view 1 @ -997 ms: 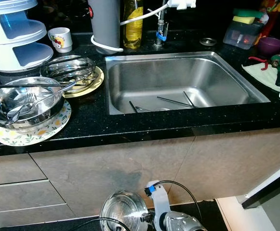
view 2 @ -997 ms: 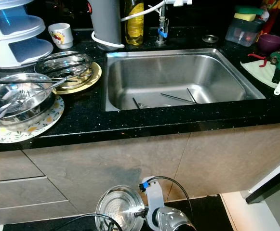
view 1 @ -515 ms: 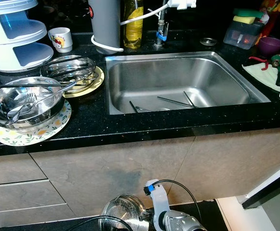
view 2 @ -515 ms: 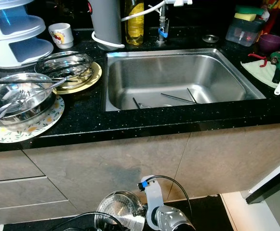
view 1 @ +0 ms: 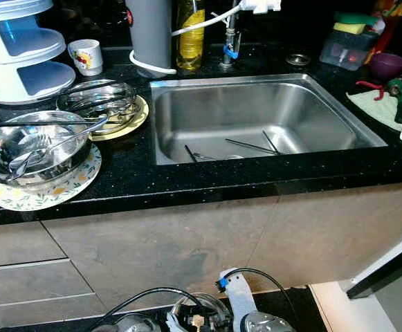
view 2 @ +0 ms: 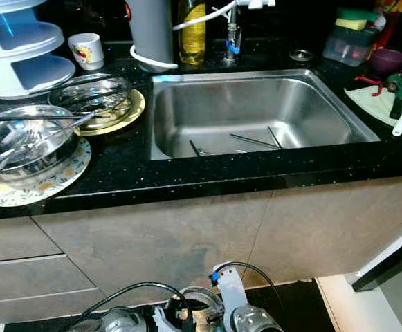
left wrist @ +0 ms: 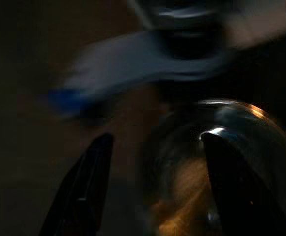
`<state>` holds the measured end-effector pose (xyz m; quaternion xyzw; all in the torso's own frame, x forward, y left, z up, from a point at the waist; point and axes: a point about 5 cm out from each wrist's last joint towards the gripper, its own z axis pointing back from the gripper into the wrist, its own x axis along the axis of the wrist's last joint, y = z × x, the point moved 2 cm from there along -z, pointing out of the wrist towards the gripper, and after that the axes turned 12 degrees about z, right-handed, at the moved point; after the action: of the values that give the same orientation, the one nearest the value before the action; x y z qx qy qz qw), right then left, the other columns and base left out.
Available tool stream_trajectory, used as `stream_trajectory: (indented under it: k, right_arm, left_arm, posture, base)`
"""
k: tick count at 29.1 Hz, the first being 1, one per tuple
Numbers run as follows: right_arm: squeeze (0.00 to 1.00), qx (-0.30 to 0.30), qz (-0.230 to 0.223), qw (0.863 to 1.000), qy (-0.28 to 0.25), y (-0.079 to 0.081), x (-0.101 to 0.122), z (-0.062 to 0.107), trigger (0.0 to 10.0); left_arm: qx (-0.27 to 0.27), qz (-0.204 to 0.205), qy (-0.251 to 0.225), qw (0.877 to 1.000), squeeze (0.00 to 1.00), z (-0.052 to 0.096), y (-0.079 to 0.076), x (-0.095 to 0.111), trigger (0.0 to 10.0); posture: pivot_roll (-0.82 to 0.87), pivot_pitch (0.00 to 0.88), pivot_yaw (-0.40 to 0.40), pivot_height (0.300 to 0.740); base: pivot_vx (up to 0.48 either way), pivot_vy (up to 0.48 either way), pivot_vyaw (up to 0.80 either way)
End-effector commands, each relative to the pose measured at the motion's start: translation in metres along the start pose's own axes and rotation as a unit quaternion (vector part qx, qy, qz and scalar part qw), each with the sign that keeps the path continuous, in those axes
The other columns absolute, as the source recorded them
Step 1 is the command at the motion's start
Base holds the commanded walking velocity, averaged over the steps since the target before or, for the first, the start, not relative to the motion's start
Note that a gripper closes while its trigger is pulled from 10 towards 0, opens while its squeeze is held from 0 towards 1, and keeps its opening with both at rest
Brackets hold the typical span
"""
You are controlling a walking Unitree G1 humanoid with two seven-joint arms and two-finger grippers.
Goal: Kitchen organization
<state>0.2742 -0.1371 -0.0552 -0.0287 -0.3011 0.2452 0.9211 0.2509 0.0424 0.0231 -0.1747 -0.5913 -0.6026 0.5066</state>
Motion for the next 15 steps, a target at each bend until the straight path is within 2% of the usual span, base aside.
stream_trajectory:
  k: [1, 2, 3, 4, 6, 7, 9, 10, 13, 15]
  right_arm:
    - [0.0, -0.018, 0.007, 1.0, 0.01, -0.004, -0.011, 0.0, 0.0]
    - [0.0, -0.024, 0.008, 1.0, 0.003, -0.008, -0.01, 0.001, 0.0]
    - [0.0, -0.024, 0.008, 1.0, 0.003, -0.008, -0.01, 0.001, 0.0]
    - [0.0, -0.032, 0.002, 0.999, -0.017, -0.013, -0.006, 0.001, 0.0]
    - [0.0, -0.05, -0.024, 0.996, -0.072, -0.027, 0.007, 0.005, 0.0]
    - [0.0, -0.056, -0.031, 0.994, -0.093, -0.031, 0.012, 0.007, 0.0]
    - [0.0, -0.063, -0.039, 0.99, -0.121, -0.039, 0.018, 0.01, 0.0]
    - [0.0, -0.052, -0.045, 0.985, -0.159, -0.043, 0.026, 0.014, 0.0]
    - [0.0, -0.044, -0.048, 0.98, -0.187, -0.046, 0.032, 0.018, 0.0]
    - [0.0, -0.015, -0.057, 0.966, -0.252, -0.049, 0.047, 0.028, 0.0]
  left_arm:
    - [0.02, 0.027, 0.008, 0.999, 0.0, 0.007, 0.005, -0.004, 10.0]
    - [0.036, 0.05, 0.014, 0.998, 0.0, 0.011, 0.01, -0.005, 10.0]
    - [0.036, 0.05, 0.014, 0.998, 0.0, 0.011, 0.01, -0.005, 10.0]
    - [0.051, 0.078, 0.023, 0.995, 0.0, 0.018, 0.014, -0.008, 10.0]
    - [0.09, 0.145, 0.043, 0.984, 0.0, 0.039, 0.021, -0.015, 10.0]
    - [0.102, 0.163, 0.046, 0.98, 0.0, 0.047, 0.023, -0.016, 10.0]
    - [0.118, 0.185, 0.048, 0.974, 0.0, 0.06, 0.026, -0.016, 10.0]
    - [0.125, 0.203, 0.048, 0.97, 0.0, 0.071, 0.027, -0.015, 10.0]
    - [0.129, 0.216, 0.048, 0.967, 0.0, 0.079, 0.027, -0.013, 10.0]
    - [0.12, 0.237, 0.047, 0.963, 0.0, 0.094, 0.024, -0.007, 10.0]
  posture:
    - [-0.08, 0.177, -0.017, 0.74]
    - [-0.08, 0.177, -0.016, 0.74]
    - [-0.08, 0.177, -0.016, 0.74]
    - [-0.08, 0.177, -0.016, 0.74]
    - [-0.07, 0.178, -0.014, 0.74]
    - [-0.07, 0.178, -0.014, 0.74]
    - [-0.07, 0.179, -0.016, 0.74]
    - [-0.07, 0.178, -0.017, 0.74]
    - [-0.07, 0.179, -0.017, 0.74]
    - [-0.07, 0.179, -0.021, 0.74]
  base:
    - [0.0, 0.0, 0.0]
    - [0.0, 0.0, 0.0]
    - [0.0, 0.0, 0.0]
    - [0.0, 0.0, 0.0]
    - [0.0, 0.0, 0.0]
    - [0.0, 0.0, 0.0]
    - [0.0, 0.0, 0.0]
    - [0.0, 0.0, 0.0]
    - [0.0, 0.0, 0.0]
    - [0.0, 0.0, 0.0]
